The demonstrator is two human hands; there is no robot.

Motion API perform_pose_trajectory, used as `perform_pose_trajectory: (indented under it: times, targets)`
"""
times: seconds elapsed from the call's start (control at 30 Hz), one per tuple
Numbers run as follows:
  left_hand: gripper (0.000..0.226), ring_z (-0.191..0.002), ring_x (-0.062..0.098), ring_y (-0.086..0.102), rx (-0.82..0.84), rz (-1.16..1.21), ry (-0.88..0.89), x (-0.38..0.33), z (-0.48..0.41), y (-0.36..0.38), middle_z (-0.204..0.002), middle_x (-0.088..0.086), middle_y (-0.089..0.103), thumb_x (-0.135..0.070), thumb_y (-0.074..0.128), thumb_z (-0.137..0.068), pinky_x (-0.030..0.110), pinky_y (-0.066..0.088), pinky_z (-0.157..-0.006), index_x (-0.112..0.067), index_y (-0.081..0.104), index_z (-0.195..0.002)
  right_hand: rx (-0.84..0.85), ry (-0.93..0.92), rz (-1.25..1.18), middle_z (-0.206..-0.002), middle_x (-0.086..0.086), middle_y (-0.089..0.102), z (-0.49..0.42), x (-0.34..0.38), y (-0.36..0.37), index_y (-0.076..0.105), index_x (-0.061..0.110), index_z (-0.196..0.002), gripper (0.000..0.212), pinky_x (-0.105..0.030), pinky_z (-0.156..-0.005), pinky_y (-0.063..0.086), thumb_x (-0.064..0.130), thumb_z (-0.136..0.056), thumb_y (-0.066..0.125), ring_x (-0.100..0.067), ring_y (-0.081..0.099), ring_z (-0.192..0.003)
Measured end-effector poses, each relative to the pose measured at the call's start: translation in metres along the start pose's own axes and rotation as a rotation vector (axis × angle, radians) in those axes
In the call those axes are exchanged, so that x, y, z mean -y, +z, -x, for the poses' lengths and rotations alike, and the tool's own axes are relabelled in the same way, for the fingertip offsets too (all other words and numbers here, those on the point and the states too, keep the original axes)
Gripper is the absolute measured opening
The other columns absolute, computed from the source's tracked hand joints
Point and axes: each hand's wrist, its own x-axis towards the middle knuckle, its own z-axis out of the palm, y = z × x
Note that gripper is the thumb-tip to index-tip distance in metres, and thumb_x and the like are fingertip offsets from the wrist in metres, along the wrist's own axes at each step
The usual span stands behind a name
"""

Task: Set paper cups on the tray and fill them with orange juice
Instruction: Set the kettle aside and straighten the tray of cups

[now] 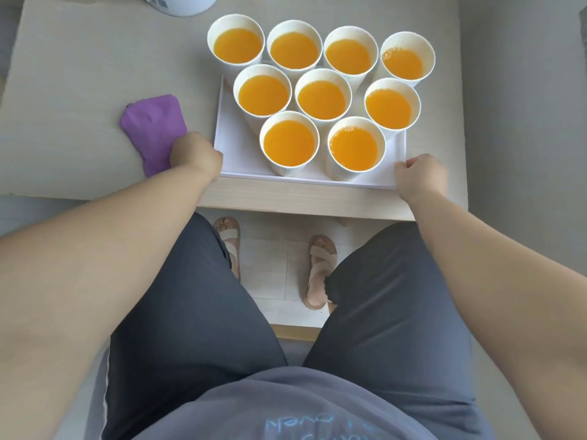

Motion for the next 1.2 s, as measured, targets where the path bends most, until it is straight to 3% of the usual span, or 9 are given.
perform_pose_trajectory:
  times: [0.17, 0.27, 0.43, 0.6, 0.67, 0.77, 0.9, 1.07, 1.2]
  targets:
    - [0.012, -0.08, 0.034, 0.07, 0.052, 0.107, -0.021, 0.0, 0.0, -0.007, -0.097, 0.016, 0.071, -0.006, 0.055, -0.089, 0.039, 0.058, -0.073, -0.004, 0.065, -0.095, 0.002, -0.005, 0.046, -0.075, -0.01, 0.051, -0.007, -0.002, 0.003, 0.058, 0.006, -0.089, 0.022, -0.024, -0.051, 0.031, 0.02, -0.096, 0.042, -0.029, 0.048, -0.073]
    - [0.014, -0.085, 0.036, 0.069, 0.081, 0.17, -0.032, 0.0, 0.0, -0.009, -0.108, 0.021, 0.067, -0.002, 0.05, -0.087, 0.043, 0.058, -0.079, 0.0, 0.062, -0.095, 0.003, 0.015, 0.05, -0.086, -0.011, 0.056, -0.007, -0.001, 0.006, 0.062, 0.001, -0.102, 0.029, -0.028, -0.061, 0.038, 0.019, -0.097, 0.04, -0.029, 0.051, -0.075]
    - [0.03, -0.077, 0.036, 0.063, 0.117, 0.215, -0.075, -0.007, 0.004, -0.01, -0.121, 0.027, 0.059, -0.001, 0.043, -0.088, 0.036, 0.053, -0.067, 0.009, 0.057, -0.112, 0.033, 0.038, 0.016, -0.086, -0.014, 0.054, -0.008, 0.001, 0.006, 0.058, -0.005, -0.105, 0.03, -0.031, -0.067, 0.04, 0.01, -0.096, 0.035, -0.03, 0.05, -0.078]
    - [0.019, -0.074, 0.034, 0.062, 0.111, 0.082, -0.061, -0.011, 0.005, -0.009, -0.098, 0.02, 0.06, -0.011, 0.04, -0.092, 0.03, 0.047, -0.064, -0.001, 0.054, -0.099, 0.073, 0.078, -0.02, -0.073, -0.008, 0.046, -0.007, 0.004, 0.005, 0.045, 0.002, -0.077, 0.024, -0.033, -0.07, 0.039, 0.008, -0.096, 0.033, -0.03, 0.048, -0.081]
    - [0.018, -0.069, 0.033, 0.062, 0.106, -0.023, -0.041, -0.011, 0.003, -0.009, -0.087, 0.014, 0.057, -0.017, 0.038, -0.095, 0.027, 0.041, -0.055, -0.004, 0.051, -0.095, 0.07, 0.079, -0.041, -0.083, -0.011, 0.05, -0.007, 0.003, 0.006, 0.047, 0.001, -0.088, 0.022, -0.034, -0.07, 0.04, 0.015, -0.098, 0.033, -0.029, 0.05, -0.082]
    - [0.034, -0.074, 0.032, 0.062, 0.067, -0.22, -0.004, -0.014, -0.001, -0.009, -0.087, 0.014, 0.061, -0.027, 0.034, -0.1, 0.029, 0.042, -0.064, -0.003, 0.059, -0.103, 0.048, 0.079, -0.038, -0.097, -0.015, 0.053, -0.009, 0.002, 0.01, 0.051, -0.001, -0.1, 0.031, -0.034, -0.07, 0.042, 0.023, -0.097, 0.032, -0.032, 0.055, -0.085]
    - [0.052, -0.109, 0.037, 0.058, -0.006, -0.432, 0.022, -0.018, -0.005, -0.001, -0.118, 0.02, 0.061, -0.036, 0.024, -0.105, 0.035, 0.041, -0.076, 0.001, 0.057, -0.12, 0.012, 0.085, -0.008, -0.111, -0.017, 0.058, -0.014, 0.0, 0.016, 0.055, 0.0, -0.113, 0.041, -0.034, -0.071, 0.04, 0.027, -0.095, 0.031, -0.032, 0.054, -0.087]
    - [0.062, -0.105, 0.037, 0.06, -0.058, -0.485, 0.0, -0.023, -0.01, 0.004, -0.112, 0.022, 0.063, -0.042, 0.02, -0.105, 0.035, 0.041, -0.072, 0.003, 0.062, -0.113, -0.041, 0.067, 0.056, -0.119, -0.015, 0.054, -0.015, 0.0, 0.02, 0.051, 0.002, -0.123, 0.052, -0.038, -0.078, 0.042, 0.039, -0.101, 0.022, -0.035, 0.056, -0.103]
    - [0.059, -0.102, 0.039, 0.061, -0.1, -0.513, 0.065, -0.021, -0.009, 0.007, -0.108, 0.023, 0.064, -0.037, 0.021, -0.106, 0.036, 0.042, -0.072, 0.004, 0.063, -0.109, -0.059, 0.028, 0.108, -0.122, -0.013, 0.052, -0.013, 0.001, 0.02, 0.048, 0.005, -0.125, 0.048, -0.037, -0.077, 0.04, 0.036, -0.103, 0.02, -0.033, 0.055, -0.104]
